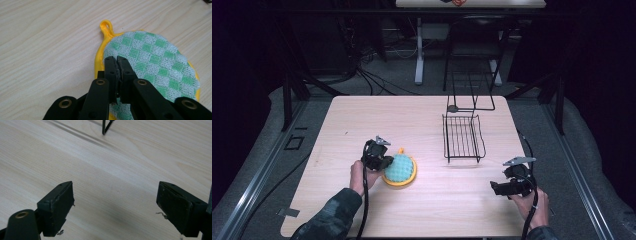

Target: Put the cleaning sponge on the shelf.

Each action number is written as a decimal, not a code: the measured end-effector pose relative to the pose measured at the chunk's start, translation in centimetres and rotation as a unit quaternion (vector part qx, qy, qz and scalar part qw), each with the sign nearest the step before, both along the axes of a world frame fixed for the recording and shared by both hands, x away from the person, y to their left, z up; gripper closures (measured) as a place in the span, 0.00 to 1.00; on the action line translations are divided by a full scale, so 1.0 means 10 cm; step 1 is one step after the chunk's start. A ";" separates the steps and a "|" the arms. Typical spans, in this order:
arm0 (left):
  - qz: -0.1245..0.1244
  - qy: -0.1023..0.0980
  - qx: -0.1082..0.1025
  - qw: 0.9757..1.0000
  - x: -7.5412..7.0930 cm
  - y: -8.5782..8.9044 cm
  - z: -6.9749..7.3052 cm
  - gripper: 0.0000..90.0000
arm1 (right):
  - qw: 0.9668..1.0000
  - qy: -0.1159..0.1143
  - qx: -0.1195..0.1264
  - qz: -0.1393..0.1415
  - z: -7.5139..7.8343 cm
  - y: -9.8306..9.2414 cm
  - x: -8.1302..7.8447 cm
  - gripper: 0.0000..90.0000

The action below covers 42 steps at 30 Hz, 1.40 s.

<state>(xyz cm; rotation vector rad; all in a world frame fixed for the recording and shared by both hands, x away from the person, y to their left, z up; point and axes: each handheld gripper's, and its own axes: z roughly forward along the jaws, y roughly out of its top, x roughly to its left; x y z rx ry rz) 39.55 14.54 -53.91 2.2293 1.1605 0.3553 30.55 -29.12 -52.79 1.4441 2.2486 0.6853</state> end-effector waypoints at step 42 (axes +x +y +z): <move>-0.003 -0.051 -0.065 0.997 -0.11 0.08 0.43 0.98 | 1.000 -0.006 -0.004 0.000 0.02 0.00 -0.01 0.11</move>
